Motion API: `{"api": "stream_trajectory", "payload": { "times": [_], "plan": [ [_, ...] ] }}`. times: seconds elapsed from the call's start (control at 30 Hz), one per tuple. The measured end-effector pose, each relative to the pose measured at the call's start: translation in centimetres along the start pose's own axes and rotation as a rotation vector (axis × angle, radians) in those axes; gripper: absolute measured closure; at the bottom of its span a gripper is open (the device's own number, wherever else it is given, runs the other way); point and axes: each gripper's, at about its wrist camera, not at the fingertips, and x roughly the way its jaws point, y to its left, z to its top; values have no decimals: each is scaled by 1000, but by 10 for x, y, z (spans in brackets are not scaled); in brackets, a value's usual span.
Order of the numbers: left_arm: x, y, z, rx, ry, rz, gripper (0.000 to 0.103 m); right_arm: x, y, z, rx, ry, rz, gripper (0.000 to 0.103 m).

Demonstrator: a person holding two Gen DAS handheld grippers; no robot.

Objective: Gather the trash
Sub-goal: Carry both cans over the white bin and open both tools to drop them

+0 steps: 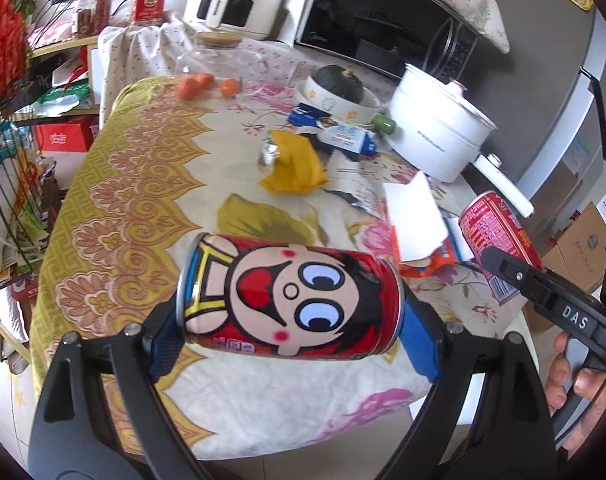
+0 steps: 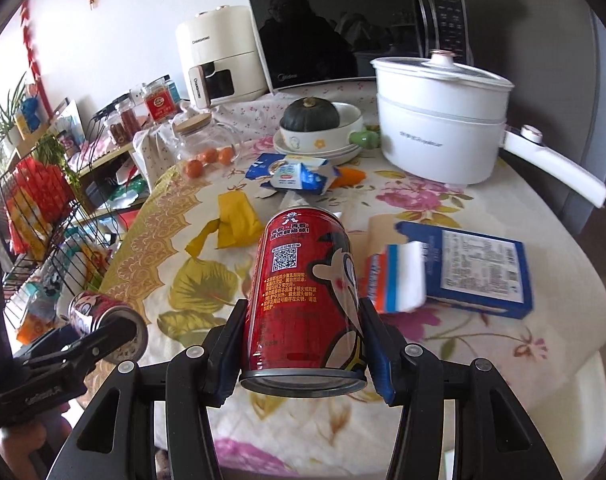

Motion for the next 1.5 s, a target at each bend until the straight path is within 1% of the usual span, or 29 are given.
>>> {"api": "stream_trajectory", "payload": {
  "times": [0.3,0.43,0.63,0.73,1.03,1.23,1.33,1.5],
  "plan": [
    [3,-61,-6,83,9,-68,12,-64,-59,-13,29,-31,-63,49],
    [7,-88,-12,119,22,-97,12,-82,-88,-23,64,-26,-97,49],
    [11,-124,-22,175,34,-132,13,-102,-123,-38,119,-11,-126,49],
    [11,-139,-26,195,38,-148,12,-108,-137,-47,137,0,-146,49],
    [16,-182,-40,256,62,-202,13,-114,-189,-85,208,80,-211,49],
    [24,-208,-52,287,100,-243,13,-118,-226,-116,255,138,-250,49],
    [28,-225,-60,320,118,-264,13,-120,-245,-133,283,175,-269,49],
    [40,-259,-80,384,161,-315,13,-123,-268,-152,324,209,-286,49]
  ]
}}
